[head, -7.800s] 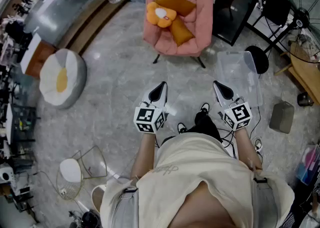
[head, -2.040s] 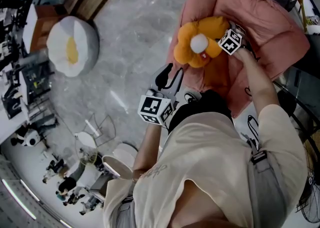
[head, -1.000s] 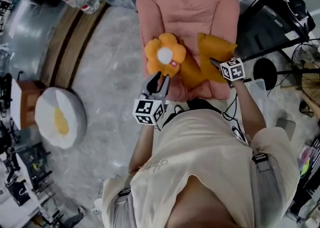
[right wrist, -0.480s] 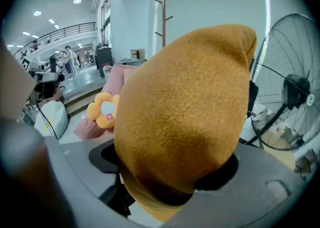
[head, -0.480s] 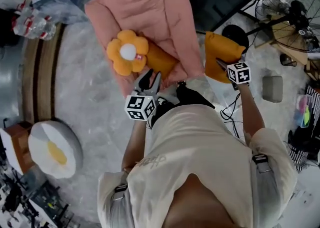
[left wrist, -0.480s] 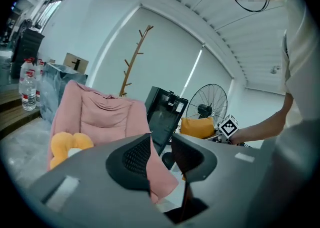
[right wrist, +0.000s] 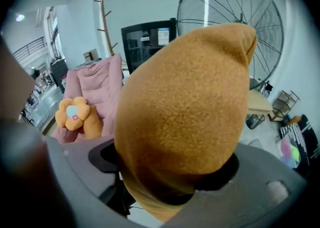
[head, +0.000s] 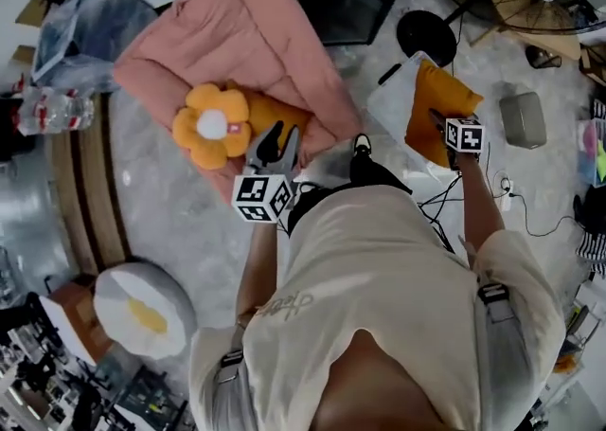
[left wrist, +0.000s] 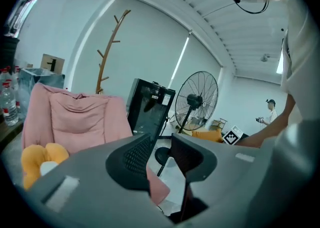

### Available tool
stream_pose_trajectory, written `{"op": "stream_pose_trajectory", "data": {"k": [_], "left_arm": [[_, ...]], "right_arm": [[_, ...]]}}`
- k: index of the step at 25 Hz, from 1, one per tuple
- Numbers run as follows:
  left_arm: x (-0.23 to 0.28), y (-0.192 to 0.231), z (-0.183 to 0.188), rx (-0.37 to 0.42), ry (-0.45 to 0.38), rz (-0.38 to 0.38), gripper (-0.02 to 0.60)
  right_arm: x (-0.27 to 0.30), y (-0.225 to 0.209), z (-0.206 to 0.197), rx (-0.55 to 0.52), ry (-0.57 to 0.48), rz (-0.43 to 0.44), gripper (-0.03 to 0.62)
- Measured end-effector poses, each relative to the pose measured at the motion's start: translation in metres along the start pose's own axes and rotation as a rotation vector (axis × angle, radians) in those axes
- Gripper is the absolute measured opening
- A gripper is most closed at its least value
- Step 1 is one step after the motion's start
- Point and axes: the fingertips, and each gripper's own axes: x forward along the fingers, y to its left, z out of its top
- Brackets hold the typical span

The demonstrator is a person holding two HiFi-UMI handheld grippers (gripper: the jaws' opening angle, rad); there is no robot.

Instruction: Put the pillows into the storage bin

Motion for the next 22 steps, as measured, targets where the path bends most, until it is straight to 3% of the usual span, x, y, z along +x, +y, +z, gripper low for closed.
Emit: {"op": "stream_pose_trajectory", "data": {"k": [7, 13, 16, 22], "left_arm": [[0.074, -0.056, 0.021, 0.060, 0.014, -0.059, 0.137], [0.117, -0.091, 0.027, 0.090, 0.041, -0.076, 0.137], [0.129, -0.100, 0.023, 0.100, 0.063, -0.075, 0.138], [0.147, -0.100, 0.029, 0.115, 0.088, -0.042, 0.143]], "right_arm": [[0.023, -0.079, -0.036, 0.117, 0.043, -0.043, 0.423], [0.053, -0.124, -0.047, 0.120, 0.098, -0.035, 0.455], [0.069, -0.141, -0.048, 0.115, 0.119, -0.029, 0.499], [0.088, -0.163, -0.032, 0.130, 0.116, -0.040, 0.503]]}}
